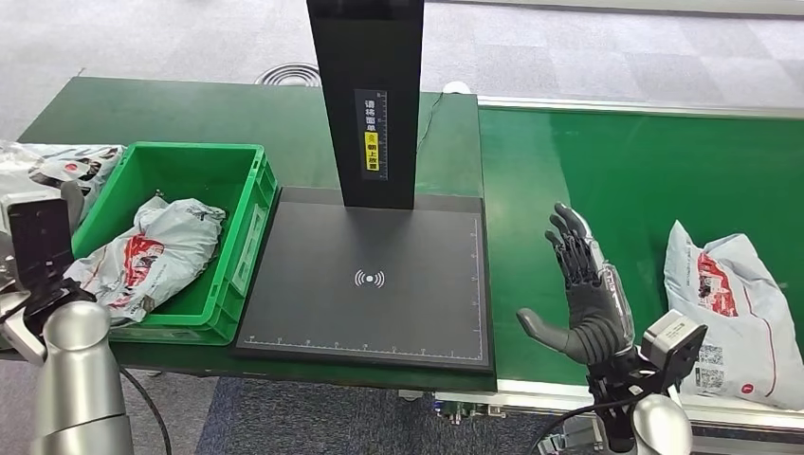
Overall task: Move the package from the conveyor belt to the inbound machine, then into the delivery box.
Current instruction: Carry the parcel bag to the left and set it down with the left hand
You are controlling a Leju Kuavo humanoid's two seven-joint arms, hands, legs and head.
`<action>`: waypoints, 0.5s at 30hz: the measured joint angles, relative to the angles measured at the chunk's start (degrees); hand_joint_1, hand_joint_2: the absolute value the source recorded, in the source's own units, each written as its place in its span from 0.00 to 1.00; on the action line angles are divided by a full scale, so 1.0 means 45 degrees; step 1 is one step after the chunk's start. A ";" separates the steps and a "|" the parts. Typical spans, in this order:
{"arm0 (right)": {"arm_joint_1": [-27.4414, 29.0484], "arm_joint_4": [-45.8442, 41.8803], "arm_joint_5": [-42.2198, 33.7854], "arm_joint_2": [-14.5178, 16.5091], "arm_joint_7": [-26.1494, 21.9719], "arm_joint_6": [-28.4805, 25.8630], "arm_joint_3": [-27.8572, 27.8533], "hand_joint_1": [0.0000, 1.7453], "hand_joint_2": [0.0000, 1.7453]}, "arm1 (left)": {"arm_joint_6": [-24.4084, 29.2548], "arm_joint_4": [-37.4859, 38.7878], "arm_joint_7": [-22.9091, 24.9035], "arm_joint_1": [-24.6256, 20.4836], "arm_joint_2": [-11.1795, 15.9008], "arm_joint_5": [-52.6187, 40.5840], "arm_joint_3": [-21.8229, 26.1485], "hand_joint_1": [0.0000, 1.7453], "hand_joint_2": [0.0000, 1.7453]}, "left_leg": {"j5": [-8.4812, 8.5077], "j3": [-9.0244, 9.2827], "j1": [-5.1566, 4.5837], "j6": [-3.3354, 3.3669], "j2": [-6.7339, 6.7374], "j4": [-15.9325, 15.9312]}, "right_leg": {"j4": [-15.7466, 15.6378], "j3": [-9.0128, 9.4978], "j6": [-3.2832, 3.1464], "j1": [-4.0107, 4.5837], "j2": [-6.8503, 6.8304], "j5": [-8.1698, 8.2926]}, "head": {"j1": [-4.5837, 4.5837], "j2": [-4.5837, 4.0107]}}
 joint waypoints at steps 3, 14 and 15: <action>-0.0028 0.0034 0.0000 -0.0023 0.0004 0.0000 0.0007 0.00 1.00 | 0.0000 -0.0293 -0.0022 0.0095 -0.0047 0.0044 -0.0011 0.00 1.00 | 0.0000 0.0002 0.0000 0.0000 0.0000 0.0000 | 0.0001 0.0002 0.0000 0.0001 0.0000 0.0000 | -0.0001 0.0000; -0.0343 0.0381 0.1266 -0.0075 0.0175 -0.1761 0.0137 0.00 1.00 | -0.6443 -0.2416 -0.2397 0.1645 -0.0478 0.7955 -0.0737 0.00 1.00 | -0.0007 -0.0005 -0.0004 0.0008 0.0005 0.0000 | -0.0007 0.0000 0.0002 -0.0008 0.0006 -0.0003 | 0.0000 0.0000; -0.0402 0.0499 0.1489 -0.0074 0.0187 -0.1966 0.0194 0.00 1.00 | -0.7374 -0.2589 -0.2403 0.1929 -0.0544 0.8541 -0.0951 0.00 1.00 | -0.0008 -0.0005 -0.0005 0.0009 0.0004 0.0000 | -0.0008 0.0001 0.0003 -0.0010 0.0005 -0.0003 | 0.0000 0.0000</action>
